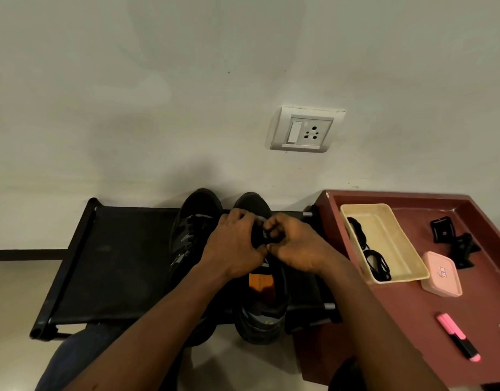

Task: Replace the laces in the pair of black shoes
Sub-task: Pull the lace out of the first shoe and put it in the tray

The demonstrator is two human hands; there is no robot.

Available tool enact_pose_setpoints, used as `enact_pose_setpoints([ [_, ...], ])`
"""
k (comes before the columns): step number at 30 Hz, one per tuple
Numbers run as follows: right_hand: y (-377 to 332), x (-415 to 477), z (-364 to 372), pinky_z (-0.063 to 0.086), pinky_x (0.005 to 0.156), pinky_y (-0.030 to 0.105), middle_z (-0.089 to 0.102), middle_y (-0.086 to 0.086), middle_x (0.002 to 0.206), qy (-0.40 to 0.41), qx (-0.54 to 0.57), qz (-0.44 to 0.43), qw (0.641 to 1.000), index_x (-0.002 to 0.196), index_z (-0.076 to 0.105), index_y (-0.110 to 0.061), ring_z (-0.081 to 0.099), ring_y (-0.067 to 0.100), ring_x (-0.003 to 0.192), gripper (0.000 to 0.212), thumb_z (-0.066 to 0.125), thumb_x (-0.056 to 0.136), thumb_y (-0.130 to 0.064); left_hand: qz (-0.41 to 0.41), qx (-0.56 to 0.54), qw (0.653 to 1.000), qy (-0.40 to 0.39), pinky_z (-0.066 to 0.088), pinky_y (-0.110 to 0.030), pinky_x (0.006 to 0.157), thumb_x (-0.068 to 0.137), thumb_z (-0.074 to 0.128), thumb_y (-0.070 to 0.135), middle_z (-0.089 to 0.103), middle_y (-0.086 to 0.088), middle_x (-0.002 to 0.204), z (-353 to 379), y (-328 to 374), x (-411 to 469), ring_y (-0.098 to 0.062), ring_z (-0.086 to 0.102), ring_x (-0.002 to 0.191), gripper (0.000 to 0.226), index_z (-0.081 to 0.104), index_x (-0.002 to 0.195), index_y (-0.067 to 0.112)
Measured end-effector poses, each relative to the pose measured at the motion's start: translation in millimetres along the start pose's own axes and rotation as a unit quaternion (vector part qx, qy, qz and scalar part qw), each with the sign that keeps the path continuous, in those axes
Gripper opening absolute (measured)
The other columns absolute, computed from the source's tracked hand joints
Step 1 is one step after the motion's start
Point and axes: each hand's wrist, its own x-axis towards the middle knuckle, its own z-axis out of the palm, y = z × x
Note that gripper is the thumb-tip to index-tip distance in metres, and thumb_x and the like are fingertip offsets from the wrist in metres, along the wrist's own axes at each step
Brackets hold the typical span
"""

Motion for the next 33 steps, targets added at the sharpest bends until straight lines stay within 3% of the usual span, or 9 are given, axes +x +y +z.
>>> enact_pose_setpoints([
  [6, -3.4, 4.6, 3.3, 0.055, 0.068, 0.027, 0.057, -0.005, 0.101, 0.050, -0.089, -0.029, 0.994, 0.114, 0.050, -0.030, 0.062, 0.012, 0.086, 0.047, 0.079, 0.080, -0.014, -0.020, 0.052, 0.998, 0.003, 0.054, -0.046, 0.096, 0.083, 0.073, 0.045, 0.048, -0.001, 0.140, 1.8, 4.7, 3.3, -0.025, 0.045, 0.130, 0.048, 0.056, 0.124, 0.026],
  [10, 10.0, 5.6, -8.7, 0.049, 0.055, 0.019, 0.067, 0.000, 0.087, 0.066, -0.029, 0.007, 0.997, 0.098, 0.052, -0.035, 0.067, 0.009, 0.071, 0.044, 0.083, 0.079, -0.011, -0.018, 0.030, 0.999, 0.010, 0.055, -0.045, 0.091, 0.083, 0.066, 0.045, 0.050, 0.005, 0.134, -2.2, 0.0, 0.5, -0.020, 0.047, 0.125, 0.041, 0.057, 0.119, 0.029],
  [15, 14.7, 8.6, -13.9, 0.060, 0.062, 0.026, 0.070, 0.003, 0.091, 0.057, 0.023, 0.044, 0.997, 0.097, 0.060, -0.027, 0.072, 0.014, 0.076, 0.034, 0.084, 0.079, -0.012, -0.021, 0.009, 1.000, 0.000, 0.053, -0.043, 0.096, 0.083, 0.068, 0.039, 0.051, 0.007, 0.128, -8.7, -4.8, -0.3, -0.017, 0.050, 0.122, 0.037, 0.060, 0.119, 0.032],
  [23, 5.8, 9.5, -5.4, 0.060, 0.074, 0.033, 0.068, 0.001, 0.094, 0.041, -0.003, 0.025, 0.999, 0.097, 0.061, -0.024, 0.069, 0.017, 0.084, 0.025, 0.080, 0.083, -0.019, -0.017, 0.092, 0.996, 0.002, 0.054, -0.041, 0.093, 0.090, 0.070, 0.044, 0.048, 0.002, 0.138, -1.9, 17.0, 8.2, -0.021, 0.042, 0.131, 0.036, 0.064, 0.122, 0.029],
  [29, 5.6, 11.3, -4.1, 0.063, 0.079, 0.037, 0.067, 0.000, 0.095, 0.048, -0.032, 0.031, 0.998, 0.096, 0.060, -0.026, 0.069, 0.017, 0.085, 0.025, 0.079, 0.083, -0.017, 0.000, 0.096, 0.995, 0.029, 0.052, -0.042, 0.096, 0.097, 0.063, 0.037, 0.055, -0.002, 0.128, -1.4, 17.0, 11.6, -0.023, 0.048, 0.124, 0.018, 0.065, 0.108, 0.023],
  [33, 5.7, 11.6, -5.3, 0.063, 0.079, 0.038, 0.066, 0.000, 0.095, 0.052, -0.045, 0.036, 0.997, 0.095, 0.060, -0.027, 0.068, 0.017, 0.085, 0.025, 0.079, 0.083, -0.017, 0.010, 0.020, 0.999, 0.042, 0.050, -0.041, 0.093, 0.100, 0.060, 0.028, 0.060, 0.000, 0.110, -4.8, 14.0, 13.0, -0.021, 0.054, 0.111, 0.008, 0.060, 0.099, 0.020],
])
